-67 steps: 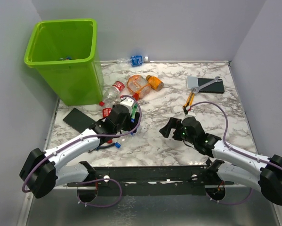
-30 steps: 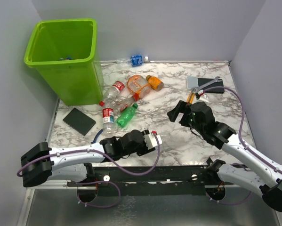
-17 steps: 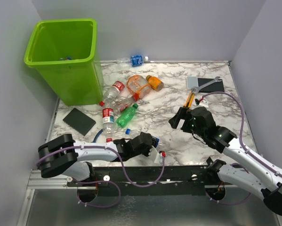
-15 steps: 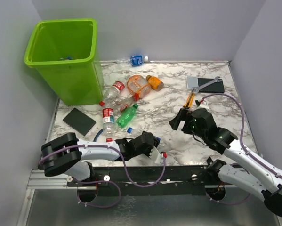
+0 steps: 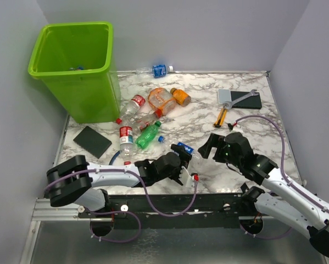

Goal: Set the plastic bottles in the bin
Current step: Move the plastic bottle to the center of the board, then pick up the plastic bottle at the center of the board.

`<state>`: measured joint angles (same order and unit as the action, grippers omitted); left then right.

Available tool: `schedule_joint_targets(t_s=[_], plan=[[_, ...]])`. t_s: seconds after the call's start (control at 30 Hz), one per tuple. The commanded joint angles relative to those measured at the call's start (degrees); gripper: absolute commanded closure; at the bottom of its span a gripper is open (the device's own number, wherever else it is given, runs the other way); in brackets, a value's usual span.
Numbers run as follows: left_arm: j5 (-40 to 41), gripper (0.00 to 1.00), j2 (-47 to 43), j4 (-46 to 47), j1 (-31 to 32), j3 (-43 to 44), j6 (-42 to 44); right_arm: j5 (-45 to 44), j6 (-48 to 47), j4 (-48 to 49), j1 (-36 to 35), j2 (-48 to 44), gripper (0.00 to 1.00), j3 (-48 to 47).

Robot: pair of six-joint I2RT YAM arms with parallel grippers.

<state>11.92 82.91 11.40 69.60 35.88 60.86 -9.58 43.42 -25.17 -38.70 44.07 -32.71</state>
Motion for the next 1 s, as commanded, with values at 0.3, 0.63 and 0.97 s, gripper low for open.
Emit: schedule_joint_targets(t_s=[0.3, 0.63, 0.97], plan=[[12.3, 0.01, -35.4, -1.4, 1.5, -4.8, -59.6, -11.3, -9.6, 11.4, 0.2, 12.8, 0.0, -3.1], [8.4, 0.01, -41.6, -10.0, -10.5, 0.4, -73.3, 4.2, -12.8, 27.9, 6.7, 33.1, 0.0, -8.5], [-5.3, 0.01, -32.8, -9.8, -26.0, 1.2, -76.3, 13.5, -4.4, 35.3, 6.7, 33.0, 0.03, 0.5]])
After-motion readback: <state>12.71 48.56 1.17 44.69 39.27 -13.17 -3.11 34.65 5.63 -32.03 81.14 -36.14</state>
